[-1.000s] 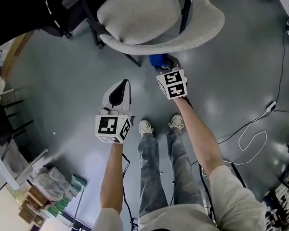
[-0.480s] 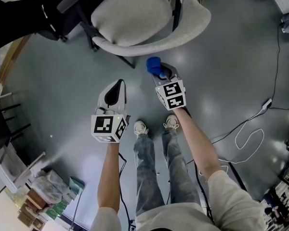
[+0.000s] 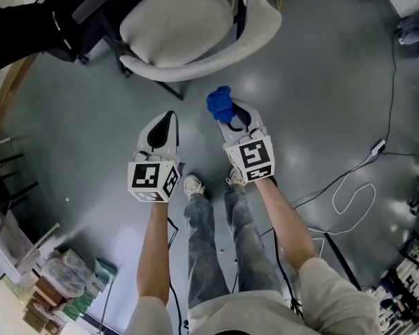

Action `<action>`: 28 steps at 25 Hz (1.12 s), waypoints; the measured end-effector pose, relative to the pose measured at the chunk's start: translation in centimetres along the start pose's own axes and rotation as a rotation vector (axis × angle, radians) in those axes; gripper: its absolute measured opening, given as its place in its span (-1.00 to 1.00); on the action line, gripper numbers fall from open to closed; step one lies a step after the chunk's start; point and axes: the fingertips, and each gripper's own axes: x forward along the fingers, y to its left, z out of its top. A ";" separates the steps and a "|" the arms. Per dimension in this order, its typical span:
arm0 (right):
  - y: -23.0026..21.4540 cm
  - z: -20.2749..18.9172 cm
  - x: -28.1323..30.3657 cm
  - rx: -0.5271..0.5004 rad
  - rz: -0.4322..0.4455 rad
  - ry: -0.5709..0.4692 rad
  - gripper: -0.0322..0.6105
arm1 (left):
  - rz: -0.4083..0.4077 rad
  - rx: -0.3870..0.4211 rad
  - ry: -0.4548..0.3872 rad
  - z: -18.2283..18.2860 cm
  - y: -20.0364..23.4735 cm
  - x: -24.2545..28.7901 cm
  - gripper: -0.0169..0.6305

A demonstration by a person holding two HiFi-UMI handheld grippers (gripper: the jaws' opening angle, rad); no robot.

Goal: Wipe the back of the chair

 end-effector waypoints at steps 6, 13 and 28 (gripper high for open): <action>-0.5 6.5 -0.9 -0.061 0.001 -0.108 -0.58 | -0.001 0.003 -0.012 1.1 -0.7 0.4 -0.94; -1.1 9.8 1.1 -0.071 -0.003 -0.153 -0.58 | 0.002 -0.003 -0.007 1.3 -0.3 0.6 -0.94; -1.9 3.0 5.9 -0.030 0.017 -0.040 -0.58 | 0.011 -0.016 0.023 0.7 2.1 2.5 -0.94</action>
